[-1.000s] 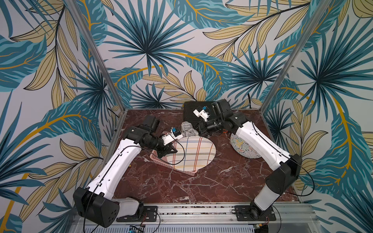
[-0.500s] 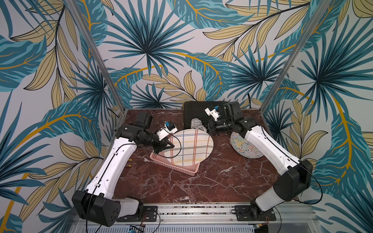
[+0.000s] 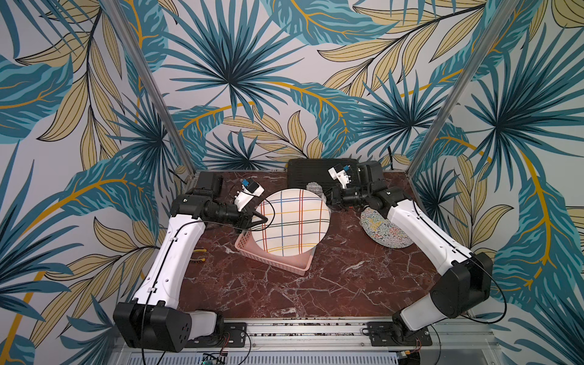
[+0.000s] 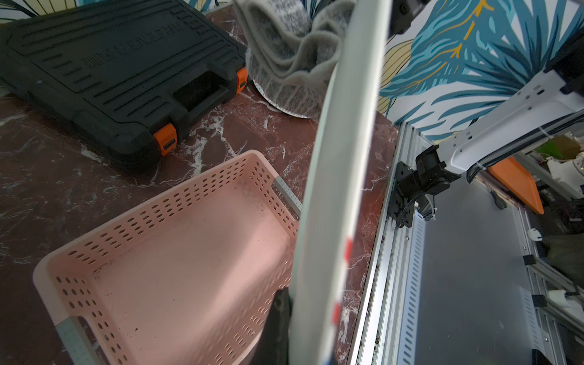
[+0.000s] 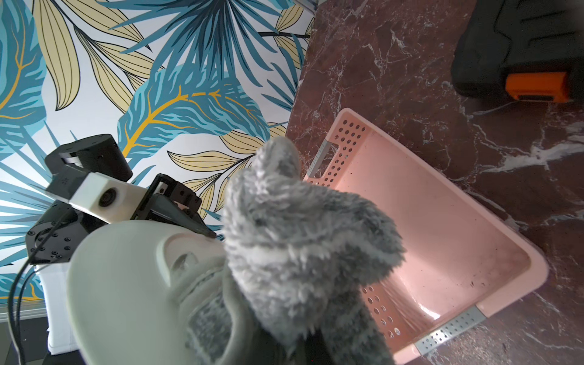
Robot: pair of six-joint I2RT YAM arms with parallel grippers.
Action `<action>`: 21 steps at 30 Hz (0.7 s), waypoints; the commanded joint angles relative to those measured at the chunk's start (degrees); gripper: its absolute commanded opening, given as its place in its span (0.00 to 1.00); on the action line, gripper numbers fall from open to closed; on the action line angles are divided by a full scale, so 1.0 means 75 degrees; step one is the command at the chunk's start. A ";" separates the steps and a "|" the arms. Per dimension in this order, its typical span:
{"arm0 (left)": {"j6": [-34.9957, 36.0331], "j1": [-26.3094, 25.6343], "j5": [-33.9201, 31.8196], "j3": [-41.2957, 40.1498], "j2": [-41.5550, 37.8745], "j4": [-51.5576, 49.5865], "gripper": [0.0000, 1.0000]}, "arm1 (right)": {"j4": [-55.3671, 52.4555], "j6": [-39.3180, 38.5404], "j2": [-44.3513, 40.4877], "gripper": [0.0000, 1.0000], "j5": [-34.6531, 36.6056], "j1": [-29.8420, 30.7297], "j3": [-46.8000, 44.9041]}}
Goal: Wipe the wet plate dry
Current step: Wipe the plate with towel.
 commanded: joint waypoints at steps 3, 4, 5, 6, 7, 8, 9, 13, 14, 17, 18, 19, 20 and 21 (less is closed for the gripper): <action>-0.1666 0.0584 0.0075 -0.0153 -0.0006 0.1960 0.00 | -0.0367 0.0040 -0.0325 0.00 -0.0715 0.0184 -0.0346; -0.1788 0.0643 0.0129 -0.0217 -0.0011 0.2093 0.00 | -0.0320 0.0066 -0.0338 0.00 -0.0733 0.0171 -0.0391; -0.1927 0.0718 0.0186 -0.0279 -0.0018 0.2224 0.00 | -0.0254 0.0096 -0.0339 0.00 -0.0750 0.0161 -0.0429; -0.2125 0.0798 0.0300 -0.0349 -0.0018 0.2393 0.00 | -0.0178 0.0131 -0.0339 0.00 -0.0759 0.0146 -0.0480; -0.2241 0.0843 0.0409 -0.0395 -0.0013 0.2531 0.00 | -0.0137 0.0155 -0.0326 0.00 -0.0755 0.0133 -0.0531; -0.2361 0.0869 0.0495 -0.0452 -0.0008 0.2655 0.00 | -0.0063 0.0199 -0.0317 0.00 -0.0753 0.0133 -0.0569; -0.2406 0.0869 0.0592 -0.0483 -0.0007 0.2706 0.00 | 0.0026 0.0257 -0.0313 0.00 -0.0757 0.0125 -0.0615; -0.2446 0.0872 0.0981 -0.0603 0.0005 0.2719 0.00 | 0.0489 0.0561 -0.0332 0.00 -0.0727 0.0101 -0.0753; -0.2456 0.0870 0.1019 -0.0629 0.0014 0.2691 0.00 | 0.0546 0.0628 -0.0338 0.00 -0.0710 0.0091 -0.0782; -0.2696 0.0883 0.1091 -0.0726 0.0017 0.2821 0.00 | 0.0866 0.0853 -0.0352 0.00 -0.0625 0.0067 -0.0892; -0.2865 0.0886 0.1110 -0.0765 0.0017 0.2907 0.00 | 0.0965 0.0924 -0.0345 0.00 -0.0612 0.0056 -0.0937; -0.3053 0.0887 0.1141 -0.0790 0.0011 0.3032 0.00 | 0.1023 0.0972 -0.0337 0.00 -0.0601 0.0045 -0.0977; -0.3210 0.0896 0.1187 -0.0826 -0.0003 0.3140 0.00 | 0.1075 0.1003 -0.0330 0.00 -0.0593 0.0025 -0.1021; -0.3418 0.0909 0.1259 -0.0859 -0.0015 0.3317 0.00 | 0.1157 0.1039 -0.0319 0.00 -0.0578 0.0009 -0.1079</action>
